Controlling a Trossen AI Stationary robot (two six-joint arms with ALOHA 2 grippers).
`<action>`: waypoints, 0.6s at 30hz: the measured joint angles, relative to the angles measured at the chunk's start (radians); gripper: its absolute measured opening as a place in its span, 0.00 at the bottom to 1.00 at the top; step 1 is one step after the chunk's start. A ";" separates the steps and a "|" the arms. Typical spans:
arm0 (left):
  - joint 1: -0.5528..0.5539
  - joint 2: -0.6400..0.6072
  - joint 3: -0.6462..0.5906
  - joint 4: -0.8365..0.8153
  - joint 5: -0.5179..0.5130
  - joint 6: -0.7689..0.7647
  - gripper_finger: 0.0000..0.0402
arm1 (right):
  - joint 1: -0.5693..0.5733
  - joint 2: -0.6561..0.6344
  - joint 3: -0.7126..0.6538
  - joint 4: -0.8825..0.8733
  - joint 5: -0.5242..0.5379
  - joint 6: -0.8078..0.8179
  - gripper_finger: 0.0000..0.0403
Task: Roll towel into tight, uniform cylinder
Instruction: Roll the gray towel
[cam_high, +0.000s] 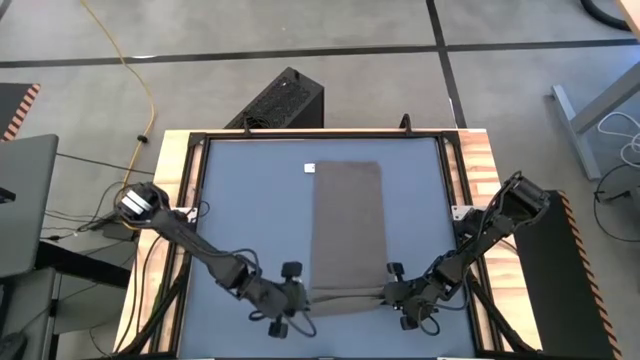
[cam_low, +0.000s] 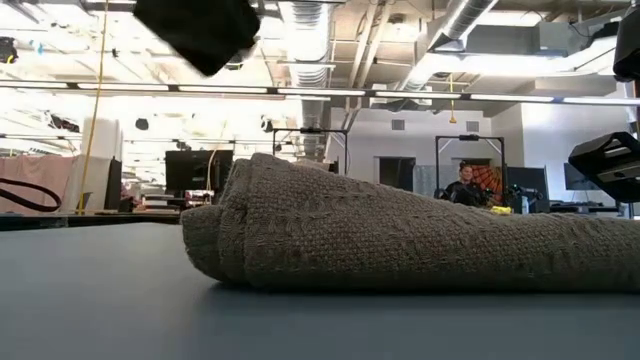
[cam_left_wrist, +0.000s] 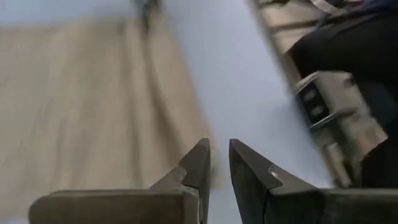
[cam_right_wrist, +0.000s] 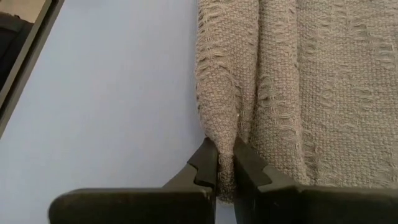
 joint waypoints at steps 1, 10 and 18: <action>-0.007 0.007 0.000 0.043 0.004 0.030 0.13 | -0.001 0.000 0.000 0.000 0.000 0.000 0.10; -0.032 0.111 0.001 0.189 0.043 0.094 0.32 | -0.001 0.000 0.000 0.002 -0.001 0.000 0.10; -0.033 0.132 0.003 0.160 0.047 0.181 0.43 | -0.002 0.000 0.000 0.002 0.001 0.005 0.10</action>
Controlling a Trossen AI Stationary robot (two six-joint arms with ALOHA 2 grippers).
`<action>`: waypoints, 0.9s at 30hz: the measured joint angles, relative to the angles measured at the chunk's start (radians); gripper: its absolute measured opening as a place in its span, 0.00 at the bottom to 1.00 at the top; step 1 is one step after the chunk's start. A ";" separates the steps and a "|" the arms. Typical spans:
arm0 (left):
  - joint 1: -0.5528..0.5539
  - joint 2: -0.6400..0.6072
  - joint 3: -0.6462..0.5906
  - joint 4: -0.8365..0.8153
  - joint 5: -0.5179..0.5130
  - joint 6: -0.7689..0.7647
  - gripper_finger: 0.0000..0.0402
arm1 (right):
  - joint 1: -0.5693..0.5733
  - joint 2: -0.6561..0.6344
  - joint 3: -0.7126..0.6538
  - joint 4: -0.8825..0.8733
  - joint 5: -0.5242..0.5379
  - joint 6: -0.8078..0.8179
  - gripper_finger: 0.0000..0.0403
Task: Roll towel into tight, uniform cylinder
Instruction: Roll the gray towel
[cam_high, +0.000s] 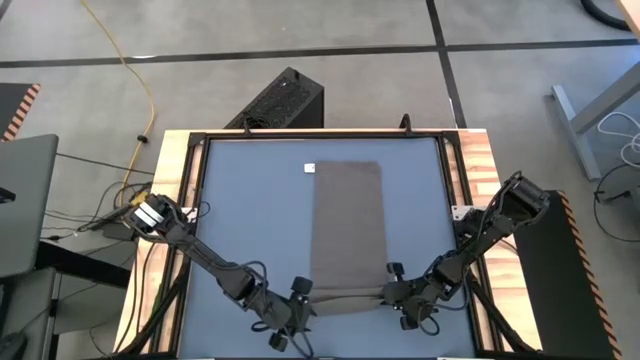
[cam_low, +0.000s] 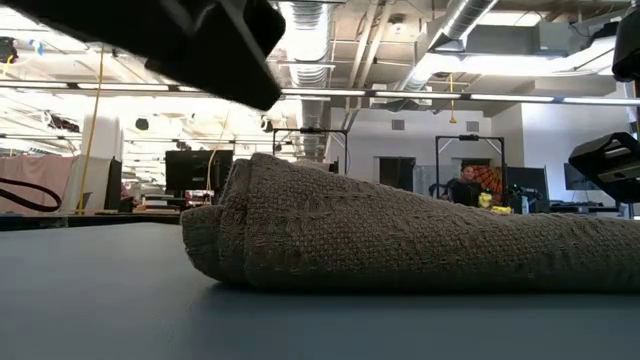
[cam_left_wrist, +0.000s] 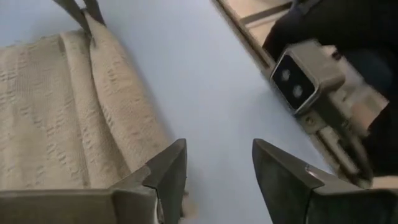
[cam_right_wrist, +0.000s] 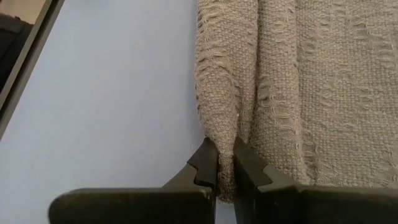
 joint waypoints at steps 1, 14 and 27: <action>0.000 0.000 0.000 -0.009 -0.012 0.007 0.43 | 0.000 0.000 0.000 0.000 0.000 0.002 0.10; 0.023 0.052 0.000 0.010 -0.002 0.050 0.43 | 0.000 0.000 0.000 0.001 0.003 0.012 0.10; 0.035 0.079 0.005 -0.067 -0.045 0.047 0.43 | 0.000 0.000 0.001 0.001 -0.008 0.019 0.10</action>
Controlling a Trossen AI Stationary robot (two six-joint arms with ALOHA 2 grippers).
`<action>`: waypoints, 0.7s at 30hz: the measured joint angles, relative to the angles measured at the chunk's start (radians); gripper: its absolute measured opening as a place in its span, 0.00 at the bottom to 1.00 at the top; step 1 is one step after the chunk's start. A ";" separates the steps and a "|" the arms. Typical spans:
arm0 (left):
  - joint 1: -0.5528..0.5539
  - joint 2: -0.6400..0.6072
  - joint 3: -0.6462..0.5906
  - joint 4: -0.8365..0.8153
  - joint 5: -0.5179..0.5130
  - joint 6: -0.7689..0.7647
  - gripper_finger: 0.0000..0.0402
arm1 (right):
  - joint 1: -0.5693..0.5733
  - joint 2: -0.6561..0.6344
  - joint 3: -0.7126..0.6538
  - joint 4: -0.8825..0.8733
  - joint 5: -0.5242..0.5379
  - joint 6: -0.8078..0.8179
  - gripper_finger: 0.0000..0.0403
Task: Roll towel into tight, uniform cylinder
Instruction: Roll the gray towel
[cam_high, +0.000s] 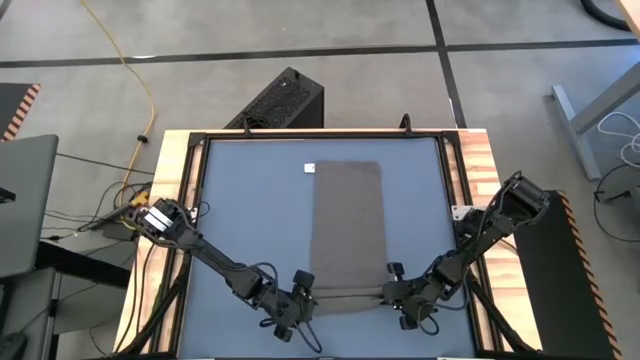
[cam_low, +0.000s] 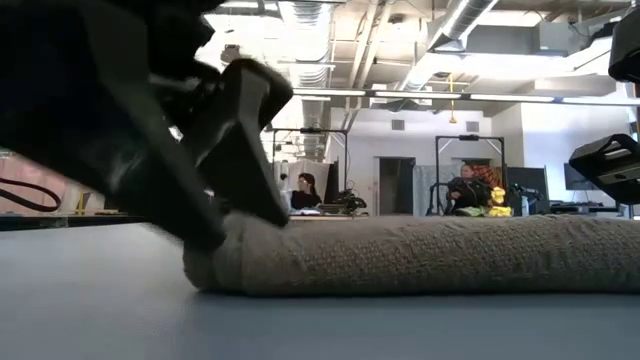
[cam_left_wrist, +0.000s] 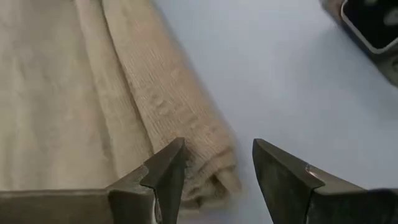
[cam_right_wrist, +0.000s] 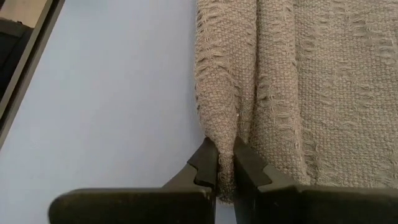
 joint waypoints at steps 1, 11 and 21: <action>0.000 0.002 0.000 -0.009 0.004 -0.007 0.43 | 0.000 0.000 0.000 0.000 -0.001 0.001 0.10; -0.003 0.078 0.003 0.015 0.023 -0.031 0.43 | -0.011 0.000 0.000 0.002 -0.012 0.039 0.10; 0.006 0.095 0.006 -0.024 0.013 -0.051 0.43 | -0.012 -0.001 0.000 0.004 -0.031 0.174 0.10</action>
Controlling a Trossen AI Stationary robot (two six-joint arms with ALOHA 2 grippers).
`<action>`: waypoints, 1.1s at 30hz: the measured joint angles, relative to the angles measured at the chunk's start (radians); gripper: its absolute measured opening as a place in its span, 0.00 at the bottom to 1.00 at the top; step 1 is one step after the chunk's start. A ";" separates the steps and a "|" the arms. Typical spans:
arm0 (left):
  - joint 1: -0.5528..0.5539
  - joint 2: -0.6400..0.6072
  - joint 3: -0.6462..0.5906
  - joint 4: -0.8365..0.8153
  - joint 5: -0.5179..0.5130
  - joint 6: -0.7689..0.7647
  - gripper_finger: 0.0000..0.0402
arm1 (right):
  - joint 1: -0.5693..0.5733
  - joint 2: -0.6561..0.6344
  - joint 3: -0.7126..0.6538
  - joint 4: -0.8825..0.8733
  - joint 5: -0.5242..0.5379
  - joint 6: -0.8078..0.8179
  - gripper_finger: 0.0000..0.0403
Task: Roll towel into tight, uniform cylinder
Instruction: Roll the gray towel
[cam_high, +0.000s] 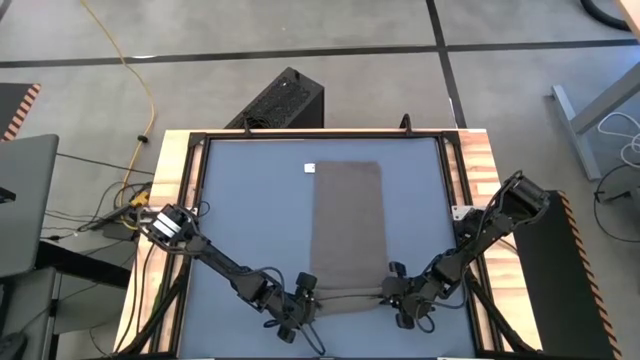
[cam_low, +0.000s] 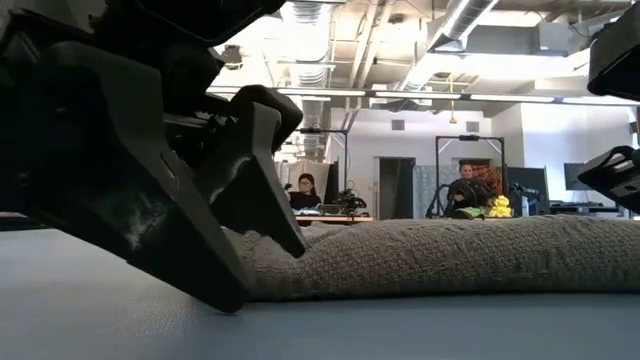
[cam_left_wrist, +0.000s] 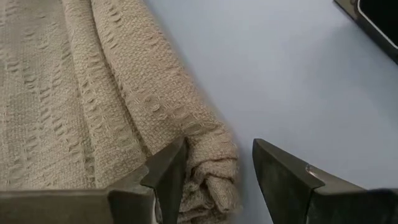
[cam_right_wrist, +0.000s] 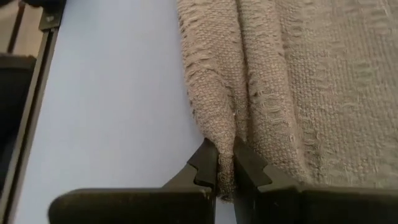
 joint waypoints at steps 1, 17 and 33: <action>0.000 0.002 0.000 -0.005 -0.003 -0.004 0.43 | 0.001 0.000 0.000 0.001 0.000 0.013 0.10; 0.063 -0.025 -0.006 -0.013 0.172 -0.236 0.03 | 0.016 -0.093 -0.003 -0.017 -0.036 0.170 0.10; 0.245 -0.074 -0.007 -0.029 0.696 -0.647 0.02 | 0.012 -0.004 0.004 -0.027 -0.115 0.585 0.10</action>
